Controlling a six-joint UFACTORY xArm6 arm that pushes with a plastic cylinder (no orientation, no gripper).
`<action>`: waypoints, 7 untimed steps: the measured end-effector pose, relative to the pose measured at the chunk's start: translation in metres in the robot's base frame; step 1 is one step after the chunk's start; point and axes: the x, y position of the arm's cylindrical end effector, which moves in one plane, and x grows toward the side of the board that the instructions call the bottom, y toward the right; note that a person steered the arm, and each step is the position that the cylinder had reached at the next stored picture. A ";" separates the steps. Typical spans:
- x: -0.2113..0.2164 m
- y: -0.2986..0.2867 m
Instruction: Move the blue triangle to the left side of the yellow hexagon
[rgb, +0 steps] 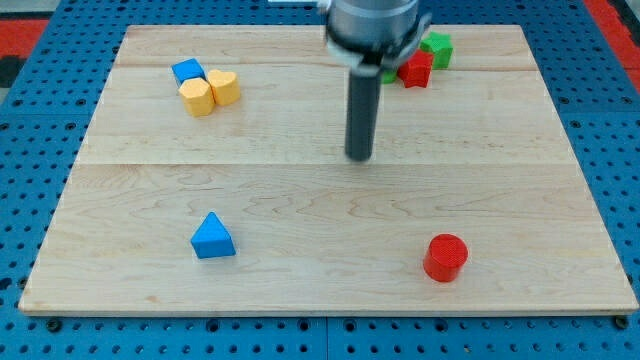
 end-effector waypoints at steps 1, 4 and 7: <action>0.081 -0.051; 0.045 -0.226; 0.092 -0.157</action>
